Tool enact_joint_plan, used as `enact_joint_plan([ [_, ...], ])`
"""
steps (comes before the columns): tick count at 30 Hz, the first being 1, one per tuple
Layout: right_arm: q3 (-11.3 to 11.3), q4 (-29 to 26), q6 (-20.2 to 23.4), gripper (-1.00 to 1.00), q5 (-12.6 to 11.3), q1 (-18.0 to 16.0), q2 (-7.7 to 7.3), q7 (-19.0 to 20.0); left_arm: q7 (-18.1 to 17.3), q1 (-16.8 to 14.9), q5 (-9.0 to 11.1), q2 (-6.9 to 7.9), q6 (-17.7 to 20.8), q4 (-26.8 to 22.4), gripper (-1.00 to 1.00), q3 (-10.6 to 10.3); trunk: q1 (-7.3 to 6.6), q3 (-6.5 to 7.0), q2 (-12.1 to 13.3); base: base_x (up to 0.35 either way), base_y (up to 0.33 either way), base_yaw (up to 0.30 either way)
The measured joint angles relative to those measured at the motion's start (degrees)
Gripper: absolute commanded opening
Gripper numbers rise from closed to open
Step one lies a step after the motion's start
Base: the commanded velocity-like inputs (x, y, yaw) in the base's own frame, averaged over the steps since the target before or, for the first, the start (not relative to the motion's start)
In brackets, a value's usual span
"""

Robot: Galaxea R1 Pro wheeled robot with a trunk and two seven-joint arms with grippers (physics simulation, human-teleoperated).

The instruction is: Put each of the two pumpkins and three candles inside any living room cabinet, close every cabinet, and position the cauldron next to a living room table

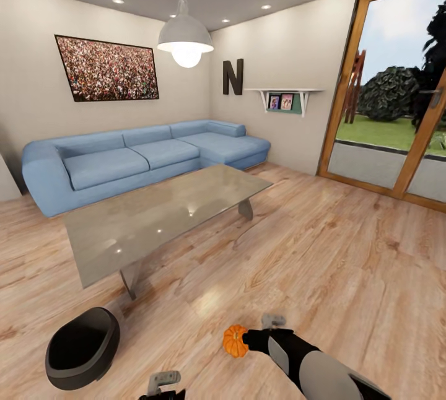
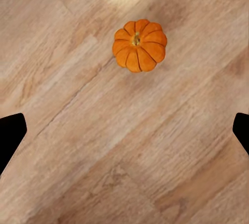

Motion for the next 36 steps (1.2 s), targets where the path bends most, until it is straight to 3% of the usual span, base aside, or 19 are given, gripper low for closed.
enact_joint_plan([
  [5, 0.09, 1.79, -2.72, 1.00, 0.09, 0.00, 0.01, 0.04, -0.04, 0.00, -0.04, -0.13, -1.25, -0.02, 1.00, -0.10, 1.10, -0.90, -2.01, 0.000, 0.000, 0.000],
  [10, 0.07, 2.42, -3.16, 1.00, 0.10, -0.01, 0.01, 0.05, -0.10, -0.84, -0.17, -0.38, 4.88, 1.05, 1.00, -0.10, 2.20, -1.79, -4.01, 0.000, 0.000, 0.000],
  [16, -0.02, 2.55, -2.60, 1.00, 0.09, -0.01, 0.01, 0.05, 0.04, -8.36, -0.10, -0.40, 12.59, 1.43, 1.00, -0.15, 3.51, -2.87, -6.42, 0.000, 0.000, 0.000],
  [18, -0.04, 2.38, -1.86, 1.00, 0.10, -0.01, 0.01, 0.04, 0.22, -12.79, -0.08, -0.47, 17.60, 1.47, 1.00, -0.04, 3.95, -3.22, -7.22, 0.000, 0.000, 0.000],
  [23, -0.10, 1.70, -0.02, 1.00, 0.10, -0.01, 0.01, 0.04, 0.60, -20.79, 0.23, -0.72, 25.67, 1.49, 1.00, -0.06, 5.05, -4.12, -9.23, 0.000, 0.000, 0.000],
  [25, -0.15, 1.14, 0.66, 1.00, 0.10, -0.01, 0.00, 0.05, 0.81, -22.48, 0.26, -0.62, 27.50, 1.49, 1.00, -0.14, 5.49, -4.49, -10.03, 0.000, 0.000, 0.000],
  [27, -0.15, 0.90, 0.89, 1.00, 0.10, -0.01, 0.00, 0.05, 1.08, -23.05, 0.20, -0.60, 28.14, 1.49, 1.00, -0.17, 5.93, -4.85, -10.83, 0.000, 0.000, 0.000],
  [32, -0.07, 0.85, -0.46, 1.00, 0.09, -0.01, 0.01, 1.03, 5.54, -23.56, -0.09, -0.75, 28.04, 1.48, 1.00, -0.24, 7.03, -5.75, -12.83, 0.000, 0.000, 0.000],
  [36, 0.02, 1.45, -2.89, 1.00, 0.12, -0.01, 0.01, 2.31, 6.50, -23.61, -0.14, -0.40, 25.72, 1.52, 1.00, -0.29, 7.91, -6.46, -14.44, 0.000, 0.000, 0.035],
])
